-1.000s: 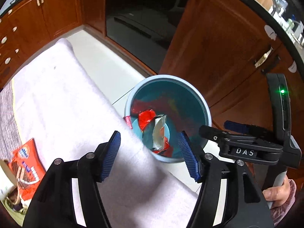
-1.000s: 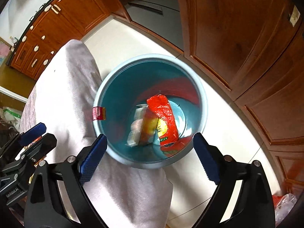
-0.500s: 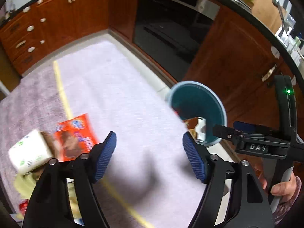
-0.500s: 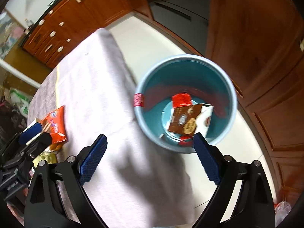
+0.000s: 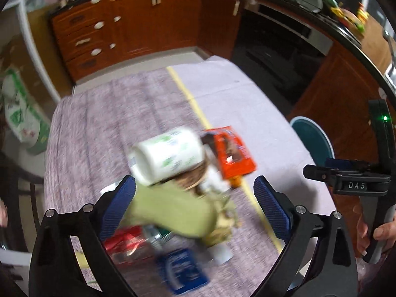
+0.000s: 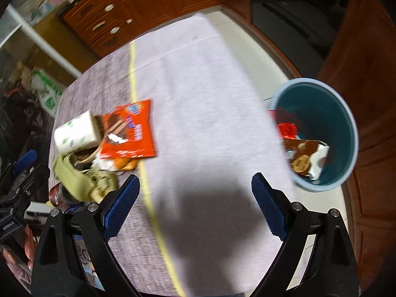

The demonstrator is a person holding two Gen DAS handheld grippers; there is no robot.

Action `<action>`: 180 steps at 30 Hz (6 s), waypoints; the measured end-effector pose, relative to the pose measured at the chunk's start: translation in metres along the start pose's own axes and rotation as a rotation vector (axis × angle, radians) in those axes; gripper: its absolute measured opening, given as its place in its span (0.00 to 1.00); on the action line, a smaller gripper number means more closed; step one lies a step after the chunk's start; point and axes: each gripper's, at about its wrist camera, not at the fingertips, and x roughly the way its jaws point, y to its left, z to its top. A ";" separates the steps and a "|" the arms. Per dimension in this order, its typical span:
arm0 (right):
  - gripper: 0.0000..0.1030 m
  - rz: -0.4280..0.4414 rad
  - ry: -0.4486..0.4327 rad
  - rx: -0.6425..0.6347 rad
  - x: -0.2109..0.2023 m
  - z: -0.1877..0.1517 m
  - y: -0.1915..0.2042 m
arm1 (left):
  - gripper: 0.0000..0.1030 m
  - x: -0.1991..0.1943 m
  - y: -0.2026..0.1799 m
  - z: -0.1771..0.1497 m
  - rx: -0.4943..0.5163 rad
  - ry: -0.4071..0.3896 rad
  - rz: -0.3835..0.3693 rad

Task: Collect trash
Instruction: 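Move both tools back over the remaining trash on the table, then grasp the white paper cup with the left tool while the right tool grasps the Ovaltine packet, then carry both items to the bin while the left tool releases the cup into it, then open the right tool to drop the Ovaltine packet into the bin, then move both tools back over the table toward the bottle and husks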

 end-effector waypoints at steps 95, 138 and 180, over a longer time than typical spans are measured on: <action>0.50 0.111 -0.232 0.233 -0.061 0.002 -0.127 | 0.56 0.013 -0.166 0.032 0.358 -0.100 -0.162; 0.86 0.104 -0.109 0.423 0.003 0.014 -0.236 | 0.74 0.138 -0.268 0.033 0.404 0.170 -0.202; 0.85 0.129 -0.011 0.042 -0.003 -0.037 0.034 | 0.74 -0.014 0.015 -0.075 0.129 0.049 0.051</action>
